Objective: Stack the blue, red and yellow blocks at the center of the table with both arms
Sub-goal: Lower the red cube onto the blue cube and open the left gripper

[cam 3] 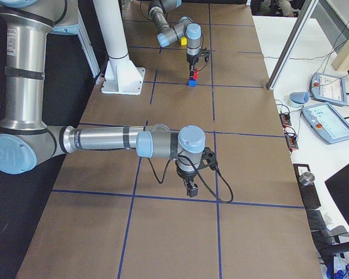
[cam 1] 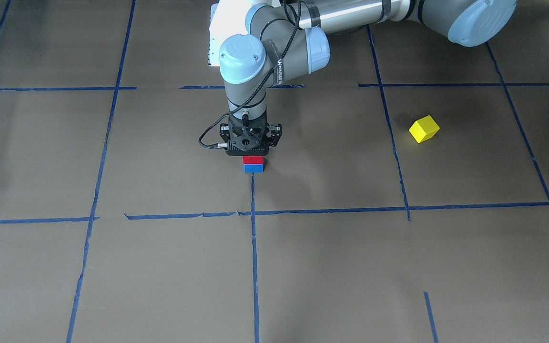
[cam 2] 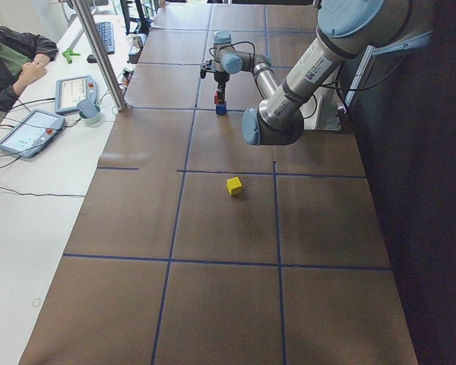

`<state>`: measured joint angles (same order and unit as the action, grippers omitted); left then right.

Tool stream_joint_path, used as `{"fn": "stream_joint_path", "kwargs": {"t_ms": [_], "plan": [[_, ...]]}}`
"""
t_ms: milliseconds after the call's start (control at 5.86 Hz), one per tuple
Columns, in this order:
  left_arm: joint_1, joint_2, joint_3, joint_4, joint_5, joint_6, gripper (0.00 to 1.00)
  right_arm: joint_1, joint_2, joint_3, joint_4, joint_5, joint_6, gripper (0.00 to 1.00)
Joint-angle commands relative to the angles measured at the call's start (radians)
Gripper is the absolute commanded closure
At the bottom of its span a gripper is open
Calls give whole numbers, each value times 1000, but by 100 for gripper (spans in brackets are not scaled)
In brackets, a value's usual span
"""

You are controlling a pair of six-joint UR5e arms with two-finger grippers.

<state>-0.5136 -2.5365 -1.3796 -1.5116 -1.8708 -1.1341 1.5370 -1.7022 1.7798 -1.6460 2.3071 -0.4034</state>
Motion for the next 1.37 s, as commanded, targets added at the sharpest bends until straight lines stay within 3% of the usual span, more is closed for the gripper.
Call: {"fn": "stream_joint_path", "kwargs": {"t_ms": [0,341,683,1195], "plan": [[0,10,1,-5,-4,2,79,0,0,0,0,0,0,0],[4,8,1,-5,-5,2,68,0,0,-2,0,2,0,0],[6,7,1,-7,-5,2,67,0,0,-3,0,2,0,0],[6,8,1,-29,-5,17,38,0,0,-5,0,0,0,0]]}}
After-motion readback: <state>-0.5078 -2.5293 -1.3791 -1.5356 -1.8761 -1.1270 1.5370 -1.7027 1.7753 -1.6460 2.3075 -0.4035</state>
